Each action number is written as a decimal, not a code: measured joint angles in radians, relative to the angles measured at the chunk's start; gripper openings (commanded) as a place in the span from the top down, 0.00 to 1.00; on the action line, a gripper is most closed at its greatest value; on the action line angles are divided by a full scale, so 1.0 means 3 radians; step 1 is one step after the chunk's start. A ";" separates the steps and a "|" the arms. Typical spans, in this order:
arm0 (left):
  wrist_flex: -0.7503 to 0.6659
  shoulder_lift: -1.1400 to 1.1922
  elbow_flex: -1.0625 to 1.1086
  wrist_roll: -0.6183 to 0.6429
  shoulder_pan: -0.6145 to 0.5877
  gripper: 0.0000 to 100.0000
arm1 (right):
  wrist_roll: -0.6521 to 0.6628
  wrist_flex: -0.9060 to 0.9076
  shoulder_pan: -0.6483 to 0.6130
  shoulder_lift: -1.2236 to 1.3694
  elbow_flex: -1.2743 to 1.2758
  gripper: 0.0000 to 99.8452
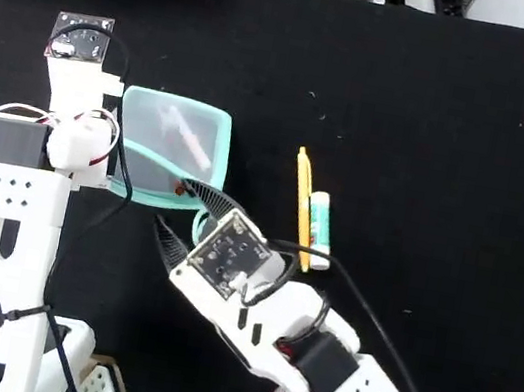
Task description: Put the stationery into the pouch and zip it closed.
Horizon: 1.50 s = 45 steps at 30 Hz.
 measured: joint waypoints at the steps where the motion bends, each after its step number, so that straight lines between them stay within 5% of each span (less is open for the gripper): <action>1: 0.0000 0.0000 0.0000 0.0000 0.0000 0.97 | 0.0000 0.0097 0.0000 0.0000 -0.0087 0.83; 6: 0.0000 0.0000 0.0000 0.0000 0.0000 0.97 | 0.0000 0.0404 0.0322 -0.0005 -0.0588 0.83; 15: 0.0000 0.0000 0.0000 0.0000 0.0000 0.97 | -0.0788 0.0399 0.1990 0.0465 -0.0818 0.89; 23: 0.0087 0.0005 -0.0332 0.0005 -0.0005 0.97 | -0.0788 0.0332 0.2148 0.2230 -0.1304 0.89; 30: 0.0471 0.0015 -0.1002 0.0205 -0.0005 0.97 | -0.0788 -0.0455 0.2281 0.3682 -0.1371 0.89; 45: 0.1054 0.0557 -0.1754 0.0471 -0.0005 0.97 | -0.0788 -0.0506 0.2455 0.3764 -0.1483 0.89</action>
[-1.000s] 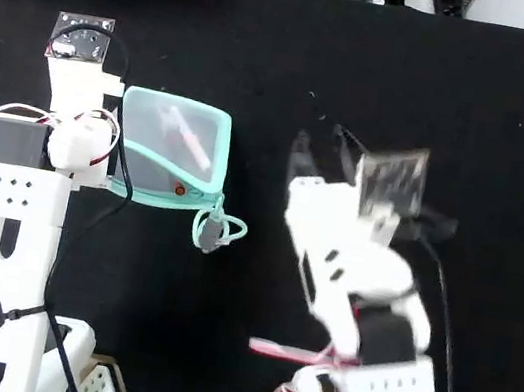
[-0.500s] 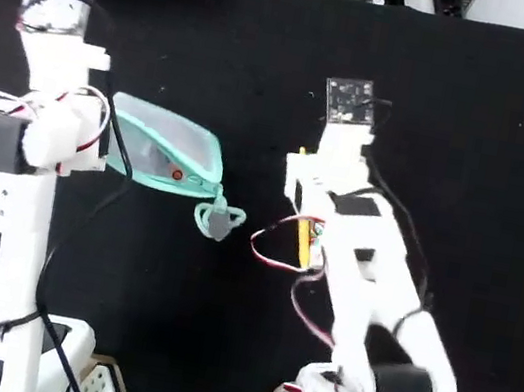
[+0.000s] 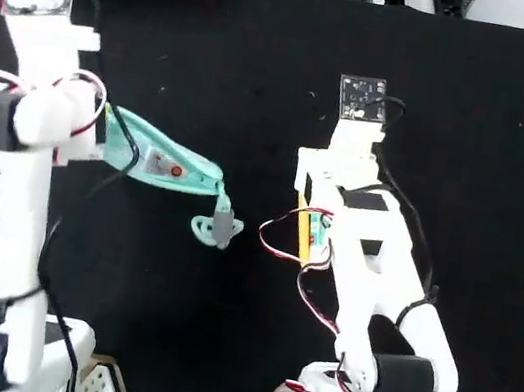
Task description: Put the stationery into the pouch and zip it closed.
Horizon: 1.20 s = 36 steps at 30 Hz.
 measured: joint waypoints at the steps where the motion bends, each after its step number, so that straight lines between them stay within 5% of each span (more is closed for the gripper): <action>1: 0.0000 0.0113 -0.0026 0.0000 -0.0015 0.97 | 0.0000 0.0000 0.0000 0.0000 0.0000 0.89; 23: -0.0092 0.1979 -0.1166 -0.0138 -0.0179 0.97 | 0.0000 0.0000 0.0000 0.0000 0.0000 0.89; 36: -0.0015 0.1718 -0.1064 -0.0159 -0.0179 0.97 | 0.0000 0.0000 0.0000 0.0000 0.0000 0.89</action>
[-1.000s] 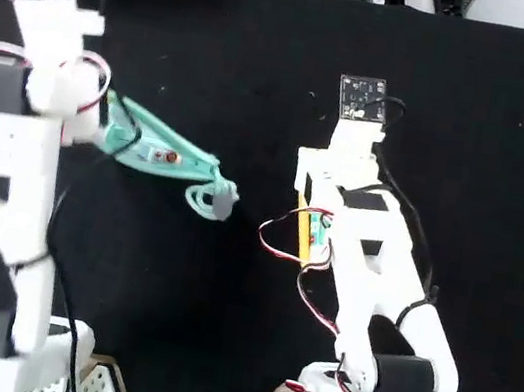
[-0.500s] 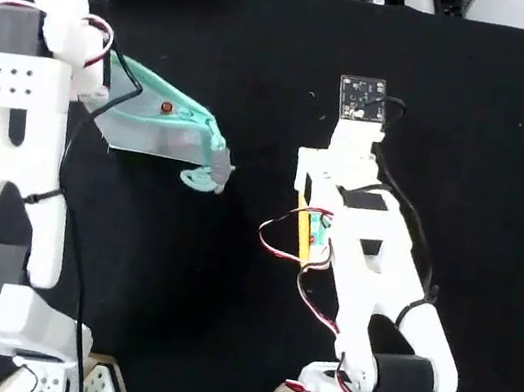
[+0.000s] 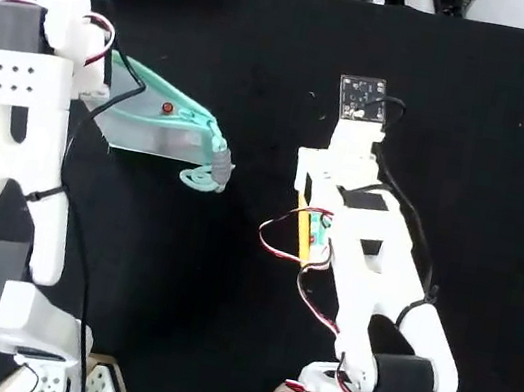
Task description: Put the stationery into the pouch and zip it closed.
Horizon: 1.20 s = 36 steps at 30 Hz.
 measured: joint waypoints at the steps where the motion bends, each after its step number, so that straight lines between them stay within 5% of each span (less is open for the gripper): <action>1: -0.0010 -0.0005 0.0036 0.0000 0.0000 0.97 | 0.0000 0.0000 0.0000 0.0000 0.0000 0.89; 11: -0.0189 -0.0066 0.0317 0.0000 0.0000 0.97 | 0.0000 0.0368 0.0000 0.0000 -0.0210 0.89; 15: -0.0189 -0.0066 0.0332 0.0000 0.0000 0.97 | 0.0000 0.0736 0.0000 0.0107 -0.0532 0.82; 24: -0.0189 -0.0066 0.0338 0.0000 0.0000 0.97 | 0.0430 0.1023 0.0000 0.1366 -0.1580 0.85; 36: -0.0240 -0.0138 0.0639 0.0000 -0.0005 0.97 | 0.0471 0.1591 -0.0128 0.2373 -0.2700 0.85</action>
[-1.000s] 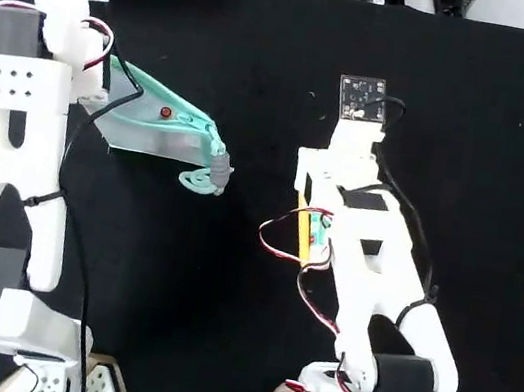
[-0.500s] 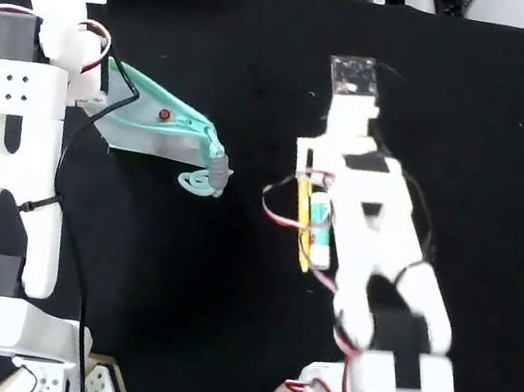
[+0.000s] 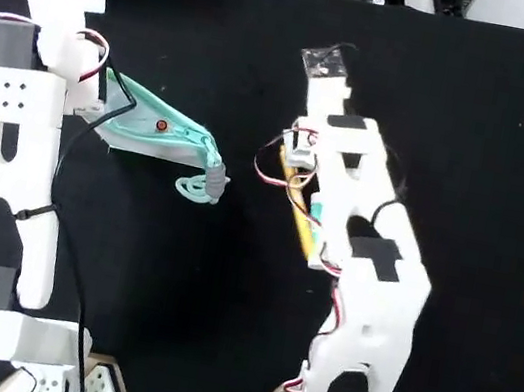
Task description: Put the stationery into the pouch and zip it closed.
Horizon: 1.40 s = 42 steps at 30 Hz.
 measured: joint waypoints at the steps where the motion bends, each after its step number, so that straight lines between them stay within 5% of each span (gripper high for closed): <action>1: -0.0005 -0.0010 0.0005 0.0000 0.0000 0.97 | 0.0005 0.0036 -0.0031 0.0005 -0.0010 0.85; 12: -0.0005 -0.0010 0.0005 0.0000 0.0000 0.97 | 0.0010 0.0097 -0.0077 -0.0384 0.0286 0.85; 20: -0.0005 -0.0010 0.0005 0.0000 0.0000 0.97 | 0.0297 -0.0486 -0.0476 -0.0772 0.1064 0.85; 33: -0.0005 -0.0010 0.0061 0.0000 0.0000 0.97 | 0.0332 -0.0338 -0.0460 -0.0435 0.0742 0.86; 37: -0.0005 -0.0020 0.0066 0.0000 0.0000 0.97 | 0.0343 -0.0128 -0.0455 -0.0286 0.0496 0.98; 42: 0.0036 -0.0251 0.0143 0.0000 0.0000 0.97 | 0.0338 -0.0072 -0.0450 -0.0261 0.0435 0.99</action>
